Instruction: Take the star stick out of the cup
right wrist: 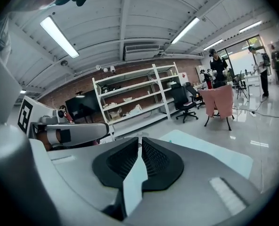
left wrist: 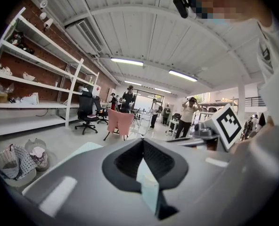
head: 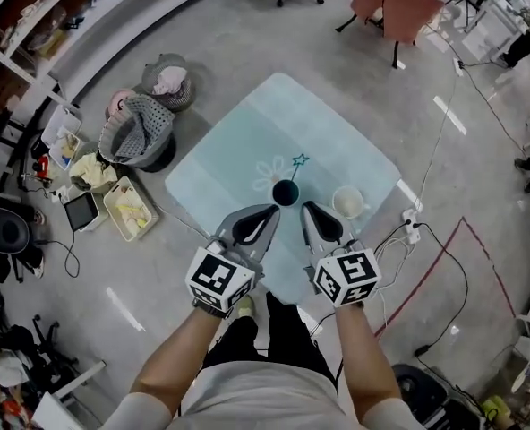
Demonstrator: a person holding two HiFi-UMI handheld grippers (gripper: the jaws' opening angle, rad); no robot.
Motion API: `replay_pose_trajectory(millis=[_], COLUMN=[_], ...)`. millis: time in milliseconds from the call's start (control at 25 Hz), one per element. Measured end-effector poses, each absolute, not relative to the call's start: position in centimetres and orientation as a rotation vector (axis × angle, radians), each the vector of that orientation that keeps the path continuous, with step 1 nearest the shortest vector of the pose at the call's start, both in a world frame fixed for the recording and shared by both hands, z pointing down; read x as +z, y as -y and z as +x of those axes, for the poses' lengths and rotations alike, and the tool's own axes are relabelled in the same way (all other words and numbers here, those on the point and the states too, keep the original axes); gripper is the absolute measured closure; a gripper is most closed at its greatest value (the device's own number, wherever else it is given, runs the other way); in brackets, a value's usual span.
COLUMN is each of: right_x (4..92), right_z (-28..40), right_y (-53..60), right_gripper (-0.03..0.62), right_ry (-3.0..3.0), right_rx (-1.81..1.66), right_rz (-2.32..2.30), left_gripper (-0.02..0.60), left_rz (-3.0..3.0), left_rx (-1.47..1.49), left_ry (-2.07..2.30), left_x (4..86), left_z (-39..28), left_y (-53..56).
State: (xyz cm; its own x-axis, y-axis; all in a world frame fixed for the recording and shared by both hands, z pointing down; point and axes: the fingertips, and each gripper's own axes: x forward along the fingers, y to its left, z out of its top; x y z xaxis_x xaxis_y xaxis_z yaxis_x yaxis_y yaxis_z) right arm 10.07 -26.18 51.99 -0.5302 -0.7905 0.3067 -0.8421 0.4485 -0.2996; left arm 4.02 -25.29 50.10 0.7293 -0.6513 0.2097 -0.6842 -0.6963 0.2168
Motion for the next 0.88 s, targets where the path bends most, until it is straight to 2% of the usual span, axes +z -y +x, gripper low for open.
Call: replay_pose_trajectory(millis=[400, 880], right_x=[60.8, 66.3], right_z=[10.8, 10.1], right_y=[31.7, 33.8], right_gripper=[0.579, 0.575], right_ry=[2.505, 2.455], right_rx=[0.769, 0.823], right_rz=[1.392, 1.334], left_gripper=[0.575, 0.575], left_rz=[2.542, 2.471], left_rx=[0.254, 0.296], left_ry=[1.101, 1.128], left_x=[57.7, 61.5], left_z=[5.3, 5.4], left_y=[29.7, 31.1])
